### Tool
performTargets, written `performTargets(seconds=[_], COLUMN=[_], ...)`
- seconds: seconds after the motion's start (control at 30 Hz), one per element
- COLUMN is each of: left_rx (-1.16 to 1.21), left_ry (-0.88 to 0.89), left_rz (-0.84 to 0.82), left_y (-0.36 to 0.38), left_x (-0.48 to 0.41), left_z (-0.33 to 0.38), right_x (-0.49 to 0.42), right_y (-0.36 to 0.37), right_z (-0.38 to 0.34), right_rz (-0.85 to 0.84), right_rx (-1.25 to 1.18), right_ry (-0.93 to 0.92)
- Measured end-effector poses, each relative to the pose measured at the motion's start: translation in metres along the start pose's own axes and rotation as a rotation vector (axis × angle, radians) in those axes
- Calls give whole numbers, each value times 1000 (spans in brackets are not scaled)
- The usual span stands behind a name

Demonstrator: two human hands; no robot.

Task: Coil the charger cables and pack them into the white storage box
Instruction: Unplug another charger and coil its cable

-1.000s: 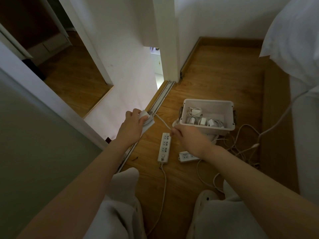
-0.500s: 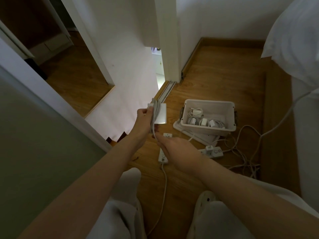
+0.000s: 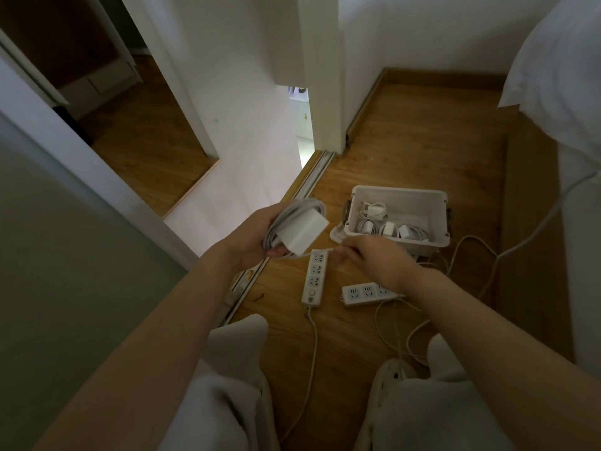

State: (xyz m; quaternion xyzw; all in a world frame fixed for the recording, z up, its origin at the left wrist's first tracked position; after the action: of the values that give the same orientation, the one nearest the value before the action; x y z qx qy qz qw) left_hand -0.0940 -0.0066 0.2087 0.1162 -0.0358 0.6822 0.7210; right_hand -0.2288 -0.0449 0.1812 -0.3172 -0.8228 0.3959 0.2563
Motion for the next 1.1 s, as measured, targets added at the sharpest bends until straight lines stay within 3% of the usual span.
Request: performTargets(seconds=[0.13,0.27,0.43,0.73,0.97,1.1], left_rx=[-491,-565,-688,-978,-502,-74], left_ry=[3,-73,-26,79,-3,2], left_rz=[-53,31,94,347,605,571], left_y=[-10,-21,-27,-32,-59,-46], left_x=[5,5,0,-9,-11,-14], left_z=[-4,-12,-7,-12,-20,-22], right_x=[0,2,7,12,21,24], right_y=[-24,-38,-43,-28,12,36], right_z=[6,4,-16,-36,-73,-86], right_rz=[153,254,348,299,88,7], right_rx=[58,55,49,-43,-23,59], right_ry=[13,36,4,-18,-93,-176])
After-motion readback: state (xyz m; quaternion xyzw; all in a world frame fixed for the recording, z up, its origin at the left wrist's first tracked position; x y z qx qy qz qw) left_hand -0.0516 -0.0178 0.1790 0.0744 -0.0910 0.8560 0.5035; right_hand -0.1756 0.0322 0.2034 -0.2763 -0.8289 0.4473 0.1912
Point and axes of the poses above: each hand's wrist, its own x-axis away from the middle knuckle, its own y-axis out of the palm, z = x × y, the point moved 9 cm from there along -x, towards the middle knuckle, and after that the axes turned 6 degrees about y, right-handed, at the moved point
